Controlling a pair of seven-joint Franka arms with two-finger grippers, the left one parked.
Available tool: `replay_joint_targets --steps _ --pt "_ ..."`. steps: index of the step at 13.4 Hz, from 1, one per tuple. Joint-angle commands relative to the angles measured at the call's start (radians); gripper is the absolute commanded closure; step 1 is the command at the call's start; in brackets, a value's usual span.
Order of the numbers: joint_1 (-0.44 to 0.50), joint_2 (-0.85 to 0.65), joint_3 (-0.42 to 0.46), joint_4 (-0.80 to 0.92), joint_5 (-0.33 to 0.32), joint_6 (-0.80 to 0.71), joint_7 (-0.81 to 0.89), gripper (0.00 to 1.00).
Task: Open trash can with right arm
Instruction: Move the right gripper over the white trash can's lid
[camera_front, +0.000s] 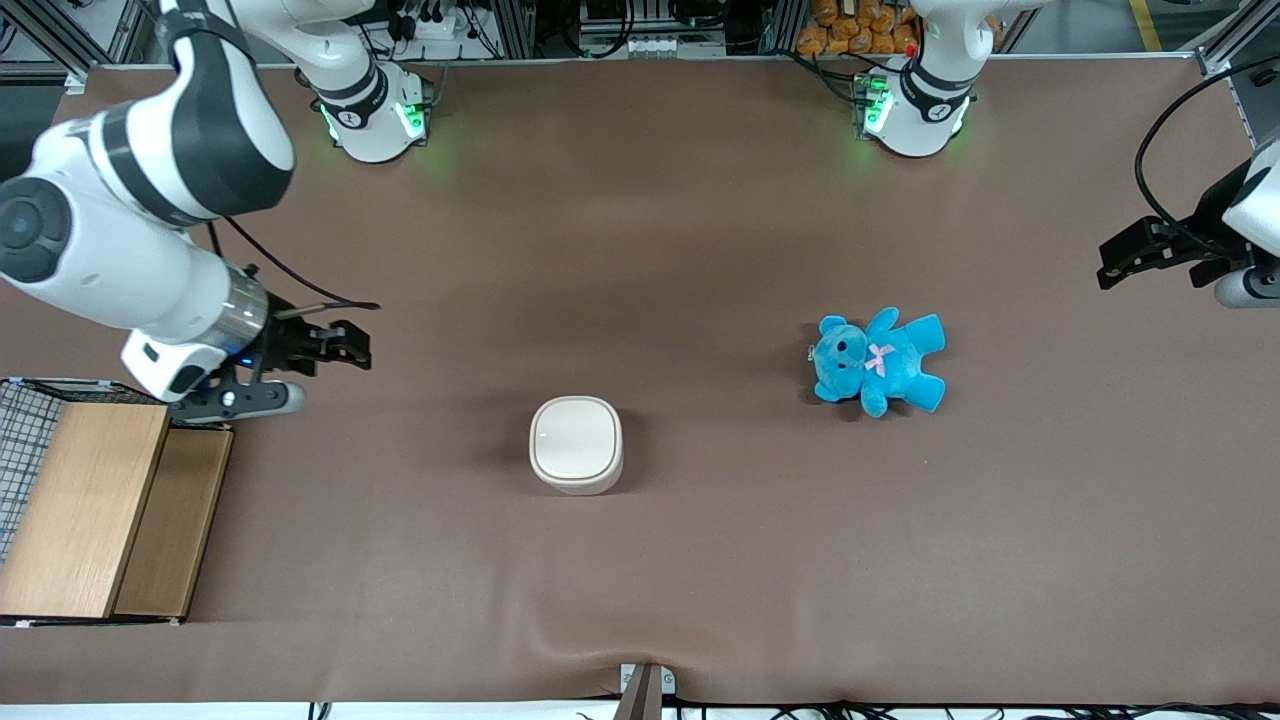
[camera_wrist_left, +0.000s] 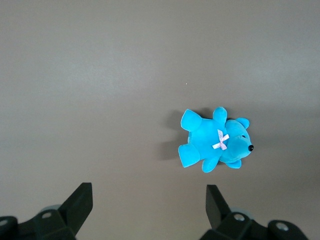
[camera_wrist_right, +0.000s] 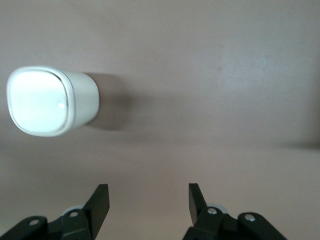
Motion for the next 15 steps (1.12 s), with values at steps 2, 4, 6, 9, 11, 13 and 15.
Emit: replay_joint_targets --steps 2,4,6,9,11,13,15 --pt "0.066 0.076 -0.007 0.069 0.011 0.016 0.056 0.28" --pt "0.092 0.114 -0.007 0.096 0.013 0.023 0.093 0.31" --pt "0.141 0.165 -0.007 0.15 0.011 0.036 0.169 0.38" --pt "0.167 0.228 -0.007 0.207 0.01 0.037 0.185 0.54" --pt "0.189 0.246 -0.007 0.212 0.01 0.068 0.193 0.78" --pt "0.21 0.26 -0.007 0.213 0.01 0.112 0.196 1.0" --pt "0.243 0.283 -0.007 0.236 0.01 0.119 0.229 1.0"
